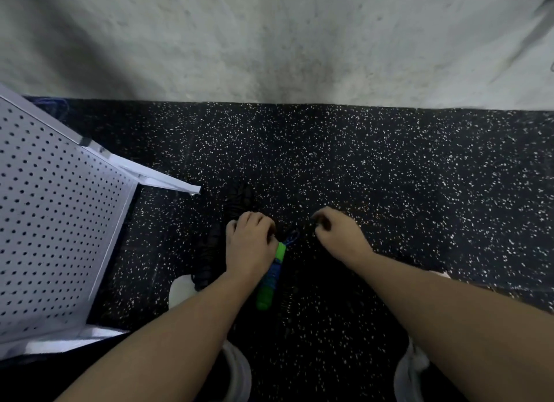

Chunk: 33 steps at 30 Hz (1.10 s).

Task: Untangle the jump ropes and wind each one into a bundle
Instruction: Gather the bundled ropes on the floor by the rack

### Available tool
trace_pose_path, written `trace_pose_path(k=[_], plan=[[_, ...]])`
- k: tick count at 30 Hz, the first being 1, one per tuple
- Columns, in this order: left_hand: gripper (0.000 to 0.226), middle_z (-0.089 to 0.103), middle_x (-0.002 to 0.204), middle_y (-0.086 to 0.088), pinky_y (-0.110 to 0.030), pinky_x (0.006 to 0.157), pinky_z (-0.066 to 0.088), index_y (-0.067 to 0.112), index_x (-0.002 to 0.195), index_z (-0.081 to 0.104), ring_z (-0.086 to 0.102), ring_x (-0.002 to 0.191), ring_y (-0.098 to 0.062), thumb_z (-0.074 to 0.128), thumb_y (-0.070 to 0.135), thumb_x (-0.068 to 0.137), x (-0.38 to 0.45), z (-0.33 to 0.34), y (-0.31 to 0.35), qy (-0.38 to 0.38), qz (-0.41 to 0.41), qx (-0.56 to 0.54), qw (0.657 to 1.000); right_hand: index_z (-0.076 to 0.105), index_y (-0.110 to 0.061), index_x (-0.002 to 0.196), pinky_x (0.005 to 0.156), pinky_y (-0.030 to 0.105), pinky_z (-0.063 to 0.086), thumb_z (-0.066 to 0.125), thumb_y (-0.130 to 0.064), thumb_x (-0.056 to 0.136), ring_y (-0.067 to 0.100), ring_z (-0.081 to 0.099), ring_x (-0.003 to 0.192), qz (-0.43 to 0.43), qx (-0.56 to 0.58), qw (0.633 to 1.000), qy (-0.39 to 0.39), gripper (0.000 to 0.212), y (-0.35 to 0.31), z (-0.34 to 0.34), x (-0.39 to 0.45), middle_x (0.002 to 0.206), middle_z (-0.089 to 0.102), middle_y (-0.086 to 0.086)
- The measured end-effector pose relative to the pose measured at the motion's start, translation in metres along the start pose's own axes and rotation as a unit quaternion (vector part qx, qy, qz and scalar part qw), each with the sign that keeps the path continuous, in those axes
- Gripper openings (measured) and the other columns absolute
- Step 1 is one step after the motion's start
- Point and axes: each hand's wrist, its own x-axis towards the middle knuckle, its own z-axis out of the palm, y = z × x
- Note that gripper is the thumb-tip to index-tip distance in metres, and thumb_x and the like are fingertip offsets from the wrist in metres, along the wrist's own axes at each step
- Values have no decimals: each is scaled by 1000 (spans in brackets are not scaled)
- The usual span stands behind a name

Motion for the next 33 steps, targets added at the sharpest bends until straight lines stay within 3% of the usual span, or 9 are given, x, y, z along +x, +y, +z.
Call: trace_pose_path(k=[4, 7, 11, 16, 21, 23, 27, 29, 33], plan=[[26, 60, 132, 3, -44, 99, 42, 19, 117, 66, 54, 121, -23, 54, 34, 99, 27, -7, -16, 36, -51, -27, 998, 61, -21, 128, 81, 26, 45, 52, -31, 100, 19, 61, 99, 23, 15, 998, -56, 31, -22, 38, 27, 121, 67, 4], [26, 64, 122, -1, -45, 88, 53, 20, 115, 65, 60, 105, -24, 48, 33, 101, 54, -11, -35, 27, -179, -142, 973, 50, -19, 140, 90, 34, 52, 48, -53, 99, 25, 60, 111, 115, 74, 985, -107, 54, -41, 66, 51, 128, 62, 7], [41, 56, 133, -6, -49, 95, 53, 25, 134, 52, 58, 113, -30, 55, 42, 97, 78, -9, -70, -64, -281, -183, 940, 42, -10, 145, 95, 44, 54, 50, -70, 87, 31, 55, 119, 248, 85, 948, -182, 83, -49, 93, 73, 136, 54, 11], [90, 53, 139, -4, -44, 100, 52, 29, 154, 26, 58, 119, -29, 76, 55, 83, 104, -2, -79, -122, -335, -334, 872, 59, -9, 119, 84, 40, 59, 72, -49, 79, 24, 66, 96, 279, 220, 928, -115, 58, -44, 100, 83, 109, 67, 6], [91, 57, 137, -8, -39, 100, 53, 27, 151, 35, 61, 112, -25, 81, 36, 73, 124, 15, -80, -119, -317, -346, 875, 53, -19, 126, 57, 27, 51, 76, -28, 82, 18, 67, 88, 259, 400, 876, -73, 51, -55, 93, 94, 110, 67, 7], [95, 52, 139, -6, -41, 100, 54, 33, 150, 38, 60, 112, -25, 78, 42, 64, 127, 14, -79, -114, -301, -361, 875, 59, -20, 119, 61, 30, 57, 75, -29, 86, 19, 69, 90, 244, 447, 859, -47, 39, -59, 93, 99, 110, 69, 7], [83, 38, 137, 4, -26, 99, 42, 45, 155, 29, 51, 113, -15, 75, 24, 89, 121, -3, -77, -97, -212, -391, 890, 65, -21, 110, 88, 41, 60, 71, -34, 91, 21, 69, 100, 218, 455, 863, 25, 24, -65, 87, 101, 112, 70, 5], [80, 47, 138, 10, -18, 98, 40, 41, 155, 30, 51, 120, -8, 74, 18, 91, 118, -16, -74, -72, -181, -420, 887, 59, -17, 119, 85, 36, 59, 69, -29, 93, 19, 68, 101, 189, 465, 864, 38, 31, -78, 76, 99, 113, 68, 2], [66, 58, 127, 10, 1, 75, 42, 32, 151, 34, 57, 112, -8, 68, 14, 97, 119, -65, -61, -32, -141, -427, 893, 46, -23, 126, 78, 30, 57, 70, -27, 93, 17, 68, 103, 114, 478, 871, 27, 42, -119, 44, 90, 118, 68, 1]])
